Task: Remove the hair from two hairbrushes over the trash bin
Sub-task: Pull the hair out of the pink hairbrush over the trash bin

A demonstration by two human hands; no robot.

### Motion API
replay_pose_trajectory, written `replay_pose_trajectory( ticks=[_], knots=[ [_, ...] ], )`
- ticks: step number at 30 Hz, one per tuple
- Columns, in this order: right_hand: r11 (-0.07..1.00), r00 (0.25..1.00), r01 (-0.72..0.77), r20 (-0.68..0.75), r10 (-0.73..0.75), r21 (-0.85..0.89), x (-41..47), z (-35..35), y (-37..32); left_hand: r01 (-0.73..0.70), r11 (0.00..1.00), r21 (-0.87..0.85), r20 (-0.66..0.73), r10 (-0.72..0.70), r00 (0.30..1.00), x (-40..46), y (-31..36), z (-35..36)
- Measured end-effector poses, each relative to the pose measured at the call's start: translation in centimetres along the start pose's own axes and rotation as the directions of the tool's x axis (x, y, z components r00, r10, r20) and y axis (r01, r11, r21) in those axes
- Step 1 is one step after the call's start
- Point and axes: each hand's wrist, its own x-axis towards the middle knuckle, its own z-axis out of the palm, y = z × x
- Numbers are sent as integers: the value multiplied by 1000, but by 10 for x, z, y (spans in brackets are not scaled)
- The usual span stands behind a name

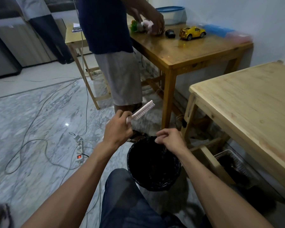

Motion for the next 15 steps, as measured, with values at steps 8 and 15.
replay_pose_trajectory(
  ticks=[8,15],
  knots=[
    [1000,1000,-23,3,23,-2,4,-12,-12,-14,998,-61,-1,14,1000,0,2,6],
    [871,994,6,95,-61,491,8,-28,-51,70,953,-295,150,-26,988,-1,31,3]
  ],
)
